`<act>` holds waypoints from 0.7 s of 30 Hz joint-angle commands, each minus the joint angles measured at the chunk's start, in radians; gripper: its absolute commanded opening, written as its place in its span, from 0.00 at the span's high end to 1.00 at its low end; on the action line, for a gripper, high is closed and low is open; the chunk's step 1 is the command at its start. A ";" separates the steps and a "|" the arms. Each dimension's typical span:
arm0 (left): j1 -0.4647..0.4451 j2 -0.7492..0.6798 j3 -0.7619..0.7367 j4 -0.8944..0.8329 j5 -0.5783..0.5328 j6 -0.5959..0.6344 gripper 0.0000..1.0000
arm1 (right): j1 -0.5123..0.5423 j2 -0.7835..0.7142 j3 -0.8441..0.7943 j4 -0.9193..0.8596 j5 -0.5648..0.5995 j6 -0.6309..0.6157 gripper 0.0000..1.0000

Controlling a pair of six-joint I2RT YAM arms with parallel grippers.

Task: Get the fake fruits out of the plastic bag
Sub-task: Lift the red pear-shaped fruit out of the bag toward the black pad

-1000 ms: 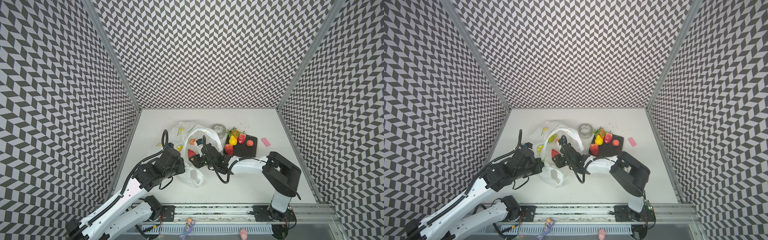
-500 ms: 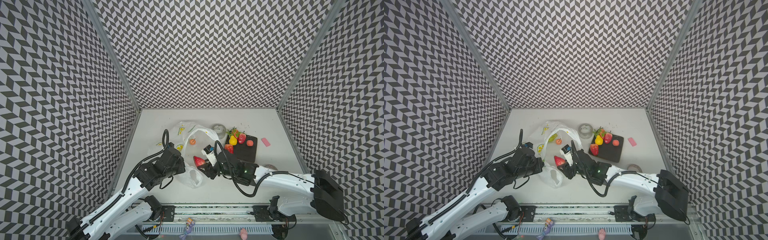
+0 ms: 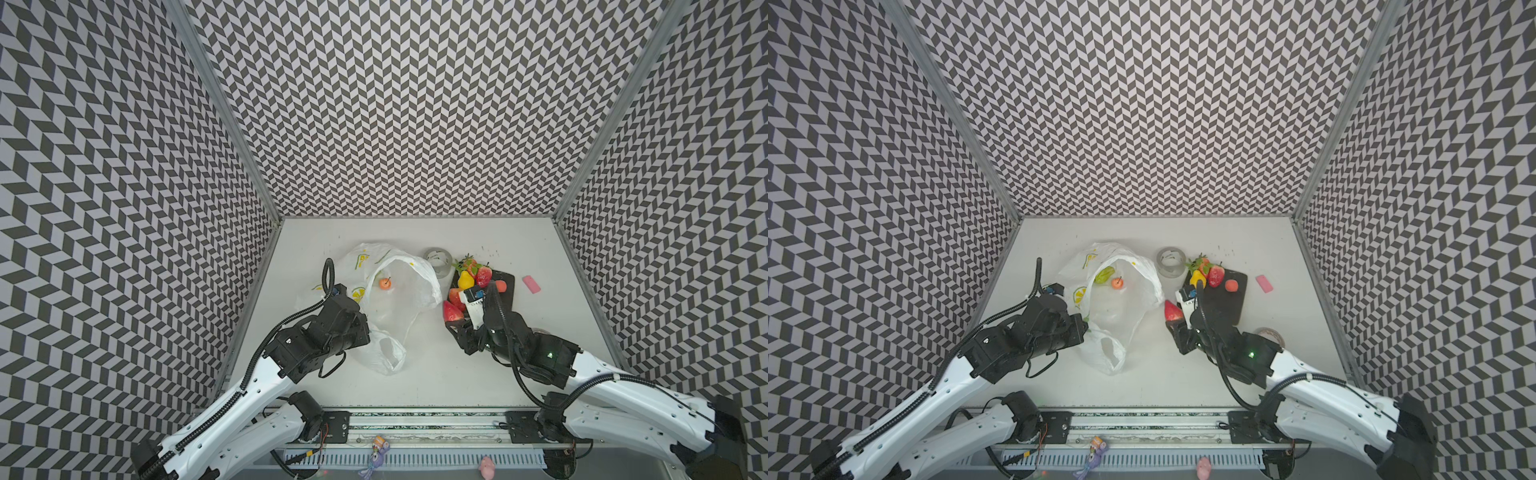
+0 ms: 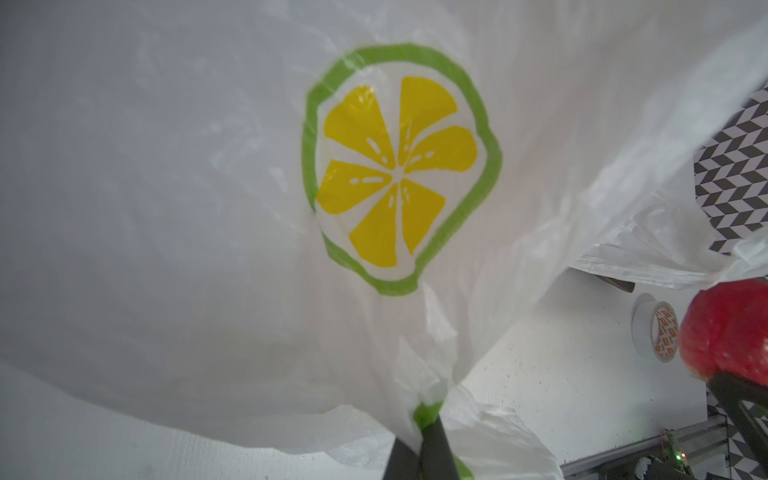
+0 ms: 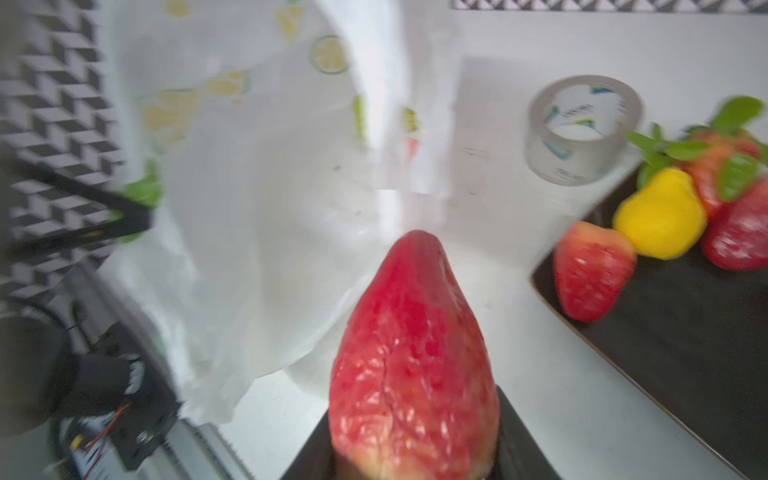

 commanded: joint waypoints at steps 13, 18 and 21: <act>0.004 -0.030 -0.016 0.016 -0.018 -0.011 1.00 | -0.328 0.173 -0.026 0.015 -0.024 0.109 0.62; 0.005 -0.035 -0.018 0.013 -0.022 -0.010 1.00 | -0.340 0.278 -0.038 0.134 -0.058 0.109 0.62; 0.005 -0.034 -0.015 0.011 -0.022 -0.010 1.00 | -0.350 0.353 -0.022 0.158 -0.077 0.103 0.61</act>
